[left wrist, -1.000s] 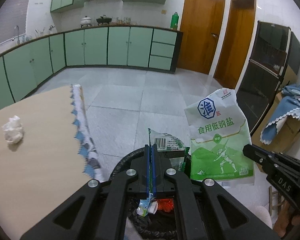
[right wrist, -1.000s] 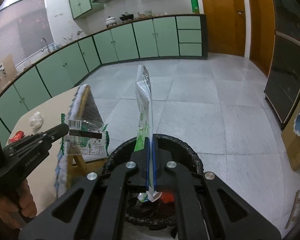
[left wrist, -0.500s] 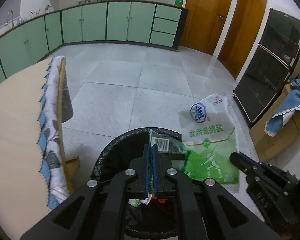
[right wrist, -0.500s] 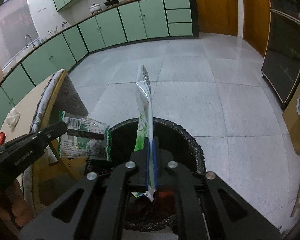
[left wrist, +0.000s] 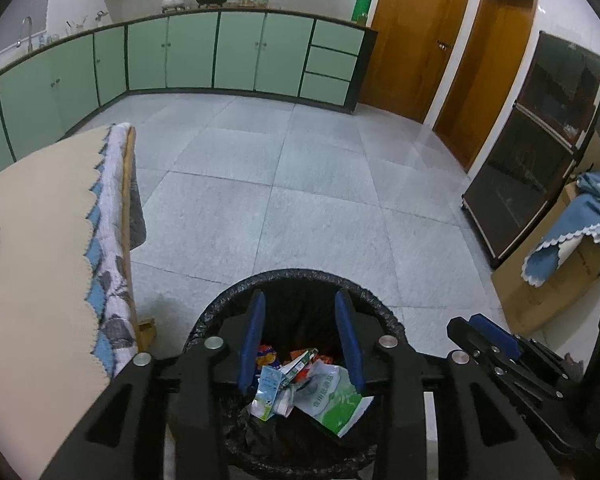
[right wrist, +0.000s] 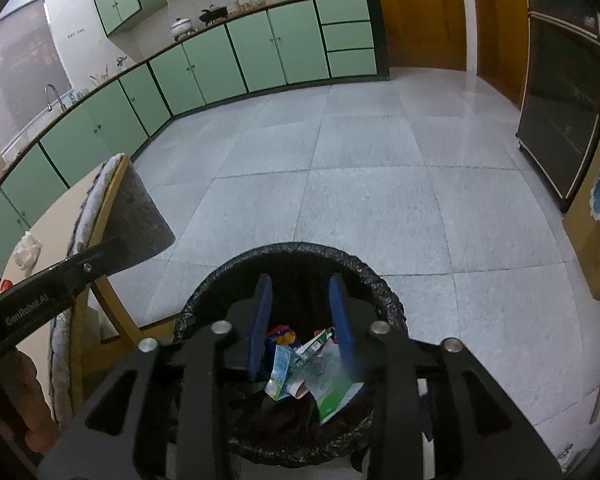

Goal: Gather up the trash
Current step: 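Open both tools over the bin to drop the two bags, then move both open tools back over the red cup and tissue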

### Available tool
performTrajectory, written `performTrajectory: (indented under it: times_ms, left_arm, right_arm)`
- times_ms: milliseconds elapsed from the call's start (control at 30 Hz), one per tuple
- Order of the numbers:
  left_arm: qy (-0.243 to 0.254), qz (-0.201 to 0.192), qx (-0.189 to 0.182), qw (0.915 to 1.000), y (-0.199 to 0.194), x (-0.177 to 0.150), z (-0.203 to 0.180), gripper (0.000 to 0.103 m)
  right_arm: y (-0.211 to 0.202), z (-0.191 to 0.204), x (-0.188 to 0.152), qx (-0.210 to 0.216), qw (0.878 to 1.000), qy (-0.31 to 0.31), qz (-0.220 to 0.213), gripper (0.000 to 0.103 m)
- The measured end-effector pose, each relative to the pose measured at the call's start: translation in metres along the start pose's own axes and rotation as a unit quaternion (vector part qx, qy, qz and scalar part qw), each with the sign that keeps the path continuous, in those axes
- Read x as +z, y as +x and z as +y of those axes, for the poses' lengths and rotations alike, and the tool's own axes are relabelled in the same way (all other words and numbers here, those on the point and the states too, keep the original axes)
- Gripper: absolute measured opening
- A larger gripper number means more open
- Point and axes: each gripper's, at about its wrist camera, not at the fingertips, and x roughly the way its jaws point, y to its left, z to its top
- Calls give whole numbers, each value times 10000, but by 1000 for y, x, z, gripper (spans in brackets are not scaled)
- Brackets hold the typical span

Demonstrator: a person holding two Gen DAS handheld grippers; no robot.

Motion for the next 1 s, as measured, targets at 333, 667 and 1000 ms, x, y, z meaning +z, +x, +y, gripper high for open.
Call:
performTrajectory:
  times_ms: [333,667,1000]
  left_arm:
    - [-169,-779,297,9964,-71,9,41,64]
    - [-531,-1469,1637,9741,-152,-9,150,71]
    - [-1121,-1493,2809,9414,-195,-40,276,71]
  right_arm:
    - [-45,29,14,-119,9972,-234,-704,87]
    - [-56,137,24,696,9877,-824,-1135,89]
    - [-28,288,23,1739,9671,-1464,-1146,89]
